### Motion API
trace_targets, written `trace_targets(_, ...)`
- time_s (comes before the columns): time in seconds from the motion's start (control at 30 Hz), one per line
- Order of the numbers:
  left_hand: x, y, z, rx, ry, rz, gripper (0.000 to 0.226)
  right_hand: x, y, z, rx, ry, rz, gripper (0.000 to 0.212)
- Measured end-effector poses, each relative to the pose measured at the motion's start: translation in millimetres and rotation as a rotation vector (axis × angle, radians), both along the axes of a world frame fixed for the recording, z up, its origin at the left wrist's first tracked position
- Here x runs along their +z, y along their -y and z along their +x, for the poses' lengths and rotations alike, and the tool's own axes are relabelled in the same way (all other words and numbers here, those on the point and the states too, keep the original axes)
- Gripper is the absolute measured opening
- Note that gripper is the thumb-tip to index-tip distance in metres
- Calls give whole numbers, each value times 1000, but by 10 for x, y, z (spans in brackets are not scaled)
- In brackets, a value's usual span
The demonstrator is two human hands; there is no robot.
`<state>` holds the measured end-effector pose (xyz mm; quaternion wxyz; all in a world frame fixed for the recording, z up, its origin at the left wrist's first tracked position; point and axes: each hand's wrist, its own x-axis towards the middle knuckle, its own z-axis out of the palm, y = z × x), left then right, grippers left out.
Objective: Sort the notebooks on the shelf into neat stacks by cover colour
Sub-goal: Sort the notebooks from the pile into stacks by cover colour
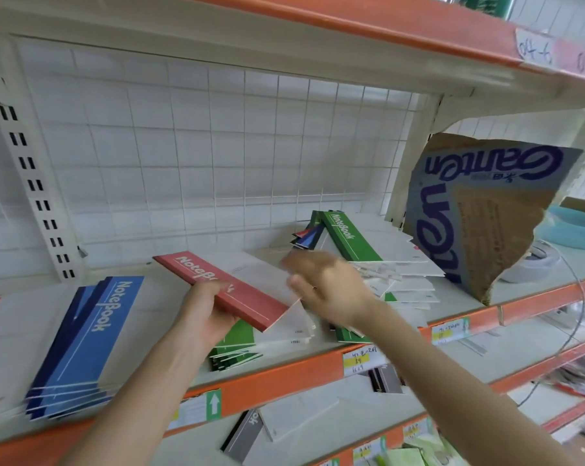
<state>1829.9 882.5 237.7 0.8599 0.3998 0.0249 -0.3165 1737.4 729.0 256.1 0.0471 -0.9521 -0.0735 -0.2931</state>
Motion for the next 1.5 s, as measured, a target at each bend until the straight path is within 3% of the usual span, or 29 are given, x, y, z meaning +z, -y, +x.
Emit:
trace_targets(0.1,43,-86,-54,-5,27,56,22,122,479,98,-479,-217,68,65)
trace_targets(0.17,60,-124,-74,-33,53,84,21,103,647,87,-646,-433,26,63)
trace_targets(0.3,42,-141,-83,-60,115,160,19,26,592,20,-609,-429,-204,52)
trace_targets(0.5,17,-32,-119,-118,114,147,28,82,501,-56,-622,-251,-253,39)
trace_targets(0.6,39,35,-137,-132,112,105,18,73,315,-165,-450,-140,-107,42)
trace_targets(0.7,69,97,-132,-144,42,13,26,38,-73,-299,-72,-31,-80,45)
trace_targets(0.83,38,101,-123,-143,-8,-32,22,30,-376,-366,268,-195,-4,59)
trace_targets(0.9,26,53,-110,-102,12,10,16,120,-313,-317,141,-276,88,63)
trace_targets(1.03,64,-44,-104,-37,56,63,13,117,188,-4,-361,-211,123,36)
trace_targets(1.17,86,-78,-112,-38,26,53,15,-9,403,246,-534,-320,-43,35)
trace_targets(1.3,93,-96,-113,-46,24,65,16,-39,425,250,-623,-203,-216,29)
trace_targets(1.37,81,-96,-98,-54,30,65,18,-40,404,185,-529,-112,-153,32)
trace_targets(1.43,70,-79,-75,-70,43,67,23,-54,307,49,-230,2,-40,36)
trace_targets(1.5,69,-47,-74,-103,48,55,26,-94,130,-80,86,-17,-20,40)
